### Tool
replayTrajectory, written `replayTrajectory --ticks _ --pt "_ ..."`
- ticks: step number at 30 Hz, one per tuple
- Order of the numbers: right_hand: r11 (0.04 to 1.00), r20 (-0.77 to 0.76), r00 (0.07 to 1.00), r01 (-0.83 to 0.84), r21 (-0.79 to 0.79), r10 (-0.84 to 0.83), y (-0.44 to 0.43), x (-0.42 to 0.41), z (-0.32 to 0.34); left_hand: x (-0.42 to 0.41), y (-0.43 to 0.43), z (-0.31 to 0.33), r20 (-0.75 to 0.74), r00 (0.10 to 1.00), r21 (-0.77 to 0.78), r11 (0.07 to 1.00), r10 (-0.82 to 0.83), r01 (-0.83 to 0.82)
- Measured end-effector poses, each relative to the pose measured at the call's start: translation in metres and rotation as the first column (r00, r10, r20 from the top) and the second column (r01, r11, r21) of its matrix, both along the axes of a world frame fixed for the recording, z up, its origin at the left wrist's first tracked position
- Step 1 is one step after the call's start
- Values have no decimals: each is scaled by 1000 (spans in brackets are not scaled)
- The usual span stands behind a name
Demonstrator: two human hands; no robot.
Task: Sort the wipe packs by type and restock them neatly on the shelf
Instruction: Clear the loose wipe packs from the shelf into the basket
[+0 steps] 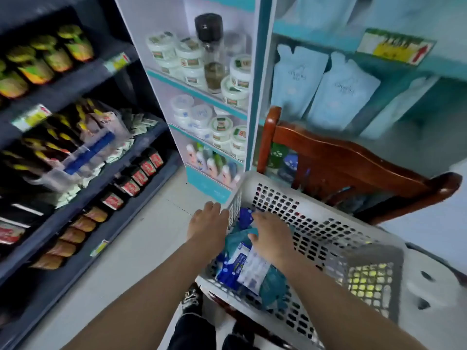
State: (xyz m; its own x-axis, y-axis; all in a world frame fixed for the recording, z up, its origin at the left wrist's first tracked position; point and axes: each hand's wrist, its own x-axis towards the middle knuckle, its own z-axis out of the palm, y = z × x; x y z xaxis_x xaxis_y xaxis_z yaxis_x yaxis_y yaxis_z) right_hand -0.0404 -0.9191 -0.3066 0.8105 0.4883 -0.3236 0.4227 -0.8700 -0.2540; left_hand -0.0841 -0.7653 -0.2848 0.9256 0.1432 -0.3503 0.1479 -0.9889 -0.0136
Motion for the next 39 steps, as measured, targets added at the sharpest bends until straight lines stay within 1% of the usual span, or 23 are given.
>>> replayTrajectory --ticks 6,9,11,15,19,25,28,33,39 --pt "983 155 972 -183 26 177 68 3 67 -38 70 72 87 971 66 971 224 -230" --pt "960 242 936 -274 52 254 114 -1 98 -63 114 104 160 930 58 938 330 -342" --pt "940 289 908 -334 65 303 149 -6 116 -81 147 121 204 906 54 920 371 -389" --pt "888 381 838 -452 88 389 227 -22 150 -116 214 150 272 871 122 883 409 -453" --pt "822 444 769 -557 115 459 306 -45 180 -152 284 175 371 831 196 840 414 -506" --pt "754 527 688 -644 129 499 418 -75 214 -199 381 212 481 750 206 773 454 -600" --pt "731 546 665 -670 133 510 467 -89 229 -218 424 226 533 703 203 735 471 -647" --pt "690 565 640 -705 162 521 536 -103 251 -239 485 245 531 670 192 696 519 -692" --pt "651 584 602 -742 160 544 614 -100 267 -245 553 261 552 619 174 649 559 -741"
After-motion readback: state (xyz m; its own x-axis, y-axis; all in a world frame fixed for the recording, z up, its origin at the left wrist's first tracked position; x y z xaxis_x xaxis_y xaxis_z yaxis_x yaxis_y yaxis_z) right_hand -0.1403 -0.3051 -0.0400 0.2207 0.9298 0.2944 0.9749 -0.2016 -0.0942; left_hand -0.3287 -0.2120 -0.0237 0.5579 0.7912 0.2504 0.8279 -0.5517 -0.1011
